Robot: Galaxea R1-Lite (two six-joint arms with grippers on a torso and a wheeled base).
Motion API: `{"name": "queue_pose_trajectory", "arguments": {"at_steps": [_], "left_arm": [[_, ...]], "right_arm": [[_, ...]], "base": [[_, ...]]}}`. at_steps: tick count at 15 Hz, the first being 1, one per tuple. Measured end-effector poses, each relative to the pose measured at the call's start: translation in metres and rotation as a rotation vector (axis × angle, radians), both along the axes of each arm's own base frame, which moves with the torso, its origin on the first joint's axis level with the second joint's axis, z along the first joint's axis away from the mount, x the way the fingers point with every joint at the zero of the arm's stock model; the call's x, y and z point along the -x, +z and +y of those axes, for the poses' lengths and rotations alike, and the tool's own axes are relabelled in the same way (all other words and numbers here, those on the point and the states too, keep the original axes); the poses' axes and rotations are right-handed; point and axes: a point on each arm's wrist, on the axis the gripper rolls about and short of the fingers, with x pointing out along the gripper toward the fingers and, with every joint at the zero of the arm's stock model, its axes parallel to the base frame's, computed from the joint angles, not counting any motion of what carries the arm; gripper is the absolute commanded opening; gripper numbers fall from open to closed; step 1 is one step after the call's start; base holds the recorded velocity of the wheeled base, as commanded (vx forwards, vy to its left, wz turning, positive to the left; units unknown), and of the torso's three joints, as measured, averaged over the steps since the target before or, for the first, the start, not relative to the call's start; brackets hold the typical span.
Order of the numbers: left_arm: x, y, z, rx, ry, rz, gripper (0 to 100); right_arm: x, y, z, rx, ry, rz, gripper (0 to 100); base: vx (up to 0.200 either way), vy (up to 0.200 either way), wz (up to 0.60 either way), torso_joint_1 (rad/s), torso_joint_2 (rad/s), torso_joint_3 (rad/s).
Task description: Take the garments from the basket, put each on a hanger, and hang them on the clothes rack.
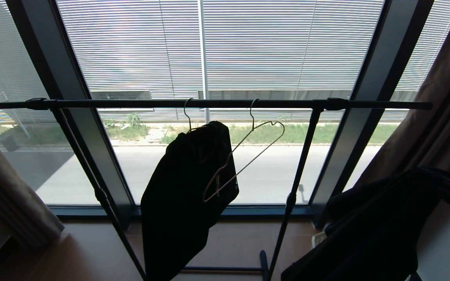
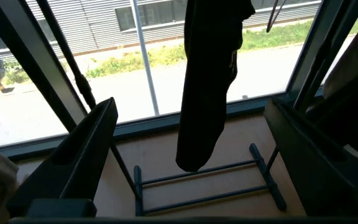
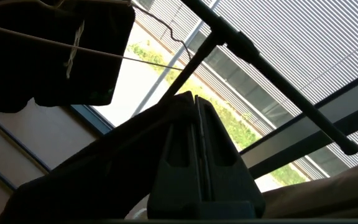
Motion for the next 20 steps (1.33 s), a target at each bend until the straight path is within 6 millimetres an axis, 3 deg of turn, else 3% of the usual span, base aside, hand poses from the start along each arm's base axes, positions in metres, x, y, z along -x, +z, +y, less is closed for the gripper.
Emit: {"name": "queue_pose_trajectory", "arguments": {"at_steps": [2, 9, 12, 17, 20], "left_arm": [[0.0, 0.0, 0.0, 0.0, 0.001, 0.0, 100], [0.0, 0.0, 0.0, 0.0, 0.002, 0.0, 100], [0.0, 0.0, 0.001, -0.05, 0.032, -0.008, 100], [0.002, 0.04, 0.001, -0.01, 0.03, -0.019, 100], [-0.022, 0.08, 0.0, 0.106, -0.013, 0.123, 100]], "right_arm": [[0.0, 0.0, 0.0, 0.001, 0.0, 0.001, 0], [-0.002, -0.001, 0.001, 0.004, -0.014, 0.003, 0], [-0.004, 0.007, 0.0, -0.003, -0.103, -0.016, 0], [-0.023, 0.025, 0.008, -0.144, -0.22, 0.014, 0], [-0.038, 0.034, 0.021, -0.275, -0.27, 0.057, 0]], "base": [[0.0, 0.2, 0.0, 0.007, 0.0, 0.0], [0.0, 0.0, 0.0, 0.0, 0.0, 0.0], [0.0, 0.0, 0.0, 0.0, 0.0, 0.0], [0.0, 0.0, 0.0, 0.0, 0.0, 0.0], [0.0, 0.0, 0.0, 0.0, 0.0, 0.0]]}}
